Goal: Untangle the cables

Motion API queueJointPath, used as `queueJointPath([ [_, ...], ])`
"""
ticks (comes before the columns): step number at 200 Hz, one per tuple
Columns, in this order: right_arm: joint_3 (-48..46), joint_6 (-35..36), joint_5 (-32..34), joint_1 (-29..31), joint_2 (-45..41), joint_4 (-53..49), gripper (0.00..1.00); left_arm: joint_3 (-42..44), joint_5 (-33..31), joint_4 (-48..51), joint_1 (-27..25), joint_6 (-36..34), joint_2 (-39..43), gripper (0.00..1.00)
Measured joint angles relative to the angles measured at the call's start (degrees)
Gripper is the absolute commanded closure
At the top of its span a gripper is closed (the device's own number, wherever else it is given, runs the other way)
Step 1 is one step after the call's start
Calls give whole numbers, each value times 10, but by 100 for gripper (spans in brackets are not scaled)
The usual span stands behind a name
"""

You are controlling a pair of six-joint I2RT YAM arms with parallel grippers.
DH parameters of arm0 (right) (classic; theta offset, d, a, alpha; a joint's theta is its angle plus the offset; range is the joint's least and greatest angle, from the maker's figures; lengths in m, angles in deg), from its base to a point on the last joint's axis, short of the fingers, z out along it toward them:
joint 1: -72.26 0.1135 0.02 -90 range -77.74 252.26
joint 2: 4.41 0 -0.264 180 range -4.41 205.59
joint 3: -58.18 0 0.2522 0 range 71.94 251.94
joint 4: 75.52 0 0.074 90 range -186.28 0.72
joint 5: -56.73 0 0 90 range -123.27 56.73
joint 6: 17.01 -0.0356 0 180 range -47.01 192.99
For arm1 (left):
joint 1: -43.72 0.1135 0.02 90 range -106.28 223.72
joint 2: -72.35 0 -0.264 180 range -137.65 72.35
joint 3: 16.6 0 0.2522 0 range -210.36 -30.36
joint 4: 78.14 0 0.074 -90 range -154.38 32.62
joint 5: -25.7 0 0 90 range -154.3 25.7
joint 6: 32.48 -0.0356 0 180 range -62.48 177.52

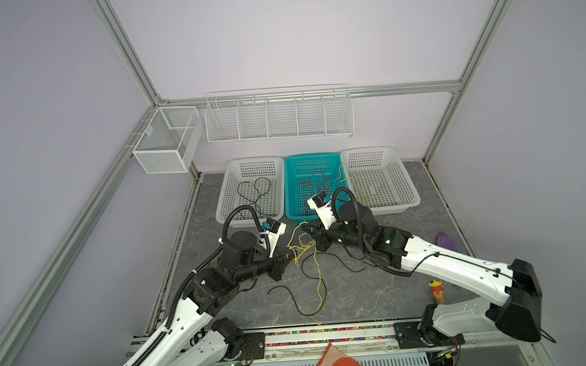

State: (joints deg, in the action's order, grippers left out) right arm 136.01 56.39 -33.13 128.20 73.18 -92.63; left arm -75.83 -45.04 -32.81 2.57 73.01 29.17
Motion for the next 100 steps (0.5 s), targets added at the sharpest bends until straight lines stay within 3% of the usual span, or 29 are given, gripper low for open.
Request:
queueJointPath([
  [29,47,4,26,-18,26,-21,94,1,10,0,2,0,2,100],
  [74,71,-36,36,-142,16,-33,94,4,14,5,2,-1,8,100],
  [100,97,-36,47,-177,-9,-70,94,4,11,8,2,-3,2,100],
])
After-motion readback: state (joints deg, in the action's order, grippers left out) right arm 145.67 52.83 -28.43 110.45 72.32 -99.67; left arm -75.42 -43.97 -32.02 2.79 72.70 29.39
